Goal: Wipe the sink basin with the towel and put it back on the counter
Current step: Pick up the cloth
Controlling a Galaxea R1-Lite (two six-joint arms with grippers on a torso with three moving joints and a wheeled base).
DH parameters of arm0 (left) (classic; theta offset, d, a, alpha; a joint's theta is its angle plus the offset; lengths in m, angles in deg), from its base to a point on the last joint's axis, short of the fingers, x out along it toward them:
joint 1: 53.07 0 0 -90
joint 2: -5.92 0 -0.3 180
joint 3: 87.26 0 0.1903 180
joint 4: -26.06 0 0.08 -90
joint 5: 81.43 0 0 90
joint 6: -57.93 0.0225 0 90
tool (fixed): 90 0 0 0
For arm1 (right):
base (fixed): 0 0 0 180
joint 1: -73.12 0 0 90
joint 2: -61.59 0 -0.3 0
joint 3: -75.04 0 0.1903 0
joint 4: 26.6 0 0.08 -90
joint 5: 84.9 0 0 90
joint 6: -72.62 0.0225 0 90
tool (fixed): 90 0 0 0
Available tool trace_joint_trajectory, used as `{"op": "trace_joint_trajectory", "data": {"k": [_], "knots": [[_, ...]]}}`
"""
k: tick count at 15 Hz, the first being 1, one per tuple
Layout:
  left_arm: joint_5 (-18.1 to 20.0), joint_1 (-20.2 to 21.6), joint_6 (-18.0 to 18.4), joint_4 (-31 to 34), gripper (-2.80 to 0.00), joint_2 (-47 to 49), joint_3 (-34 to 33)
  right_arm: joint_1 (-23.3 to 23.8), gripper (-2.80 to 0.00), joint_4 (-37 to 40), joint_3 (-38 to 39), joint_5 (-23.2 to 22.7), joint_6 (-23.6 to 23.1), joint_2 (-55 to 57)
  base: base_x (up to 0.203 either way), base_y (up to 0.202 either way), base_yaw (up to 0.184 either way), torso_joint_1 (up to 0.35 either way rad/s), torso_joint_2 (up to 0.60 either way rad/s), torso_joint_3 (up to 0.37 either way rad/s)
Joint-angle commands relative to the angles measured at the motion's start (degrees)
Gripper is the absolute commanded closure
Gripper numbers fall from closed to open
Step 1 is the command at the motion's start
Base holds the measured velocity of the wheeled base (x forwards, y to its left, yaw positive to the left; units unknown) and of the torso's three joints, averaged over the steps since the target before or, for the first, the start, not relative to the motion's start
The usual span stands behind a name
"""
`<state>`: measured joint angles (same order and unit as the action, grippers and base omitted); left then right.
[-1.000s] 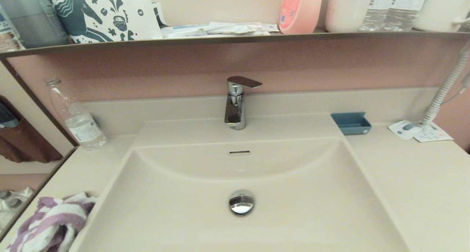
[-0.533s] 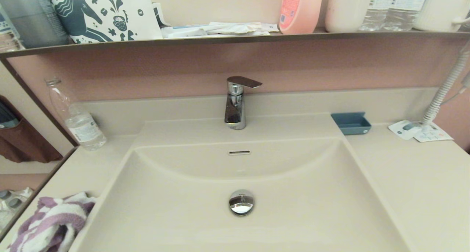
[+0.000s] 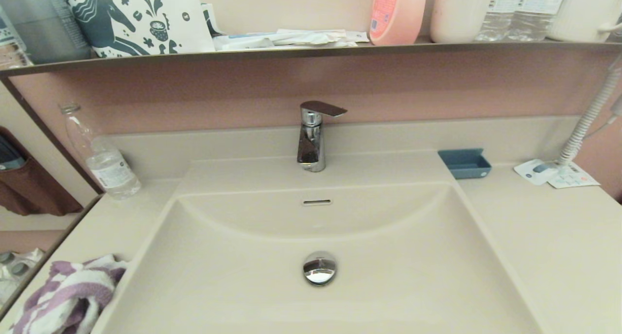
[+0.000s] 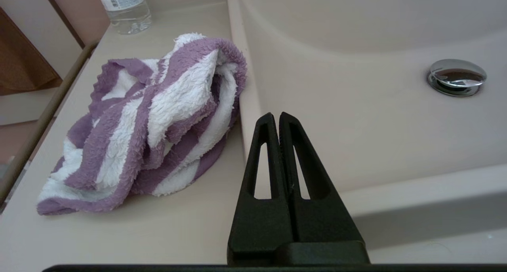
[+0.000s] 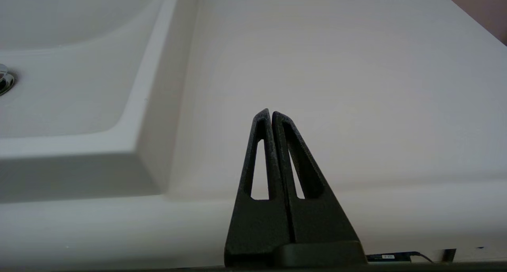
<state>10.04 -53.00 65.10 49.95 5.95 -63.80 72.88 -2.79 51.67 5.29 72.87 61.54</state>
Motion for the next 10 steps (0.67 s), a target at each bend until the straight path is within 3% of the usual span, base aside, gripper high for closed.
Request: {"op": "trace_joint_trajectory", "data": {"k": [1, 5, 8, 10], "knots": [[0.02, 0.01, -0.05, 0.44, 0.00, -0.02, 0.17, -0.02, 0.00, 0.00, 0.00, -0.01, 0.02, 0.05, 0.000, 0.000, 0.000, 0.000, 0.00, 0.000], [-0.08, -0.03, -0.18, 0.37, 0.00, 2.46, 2.30, -0.02, 0.00, 0.00, 0.00, -0.01, 0.02, 0.05, 0.000, 0.000, 0.000, 0.000, 0.00, 0.000], [-0.57, -0.12, -4.77, 0.07, 0.00, 13.83, 10.85, -0.02, 0.00, 0.00, 0.00, -0.01, 0.02, 0.05, 0.000, 0.000, 0.000, 0.000, 0.00, 0.000], [-2.76, 0.00, -5.93, 0.62, 0.00, 23.79, 16.82, -0.02, 0.00, 0.00, 0.00, -0.01, 0.02, 0.05, 0.000, 0.000, 0.000, 0.000, 0.00, 0.000]]}}
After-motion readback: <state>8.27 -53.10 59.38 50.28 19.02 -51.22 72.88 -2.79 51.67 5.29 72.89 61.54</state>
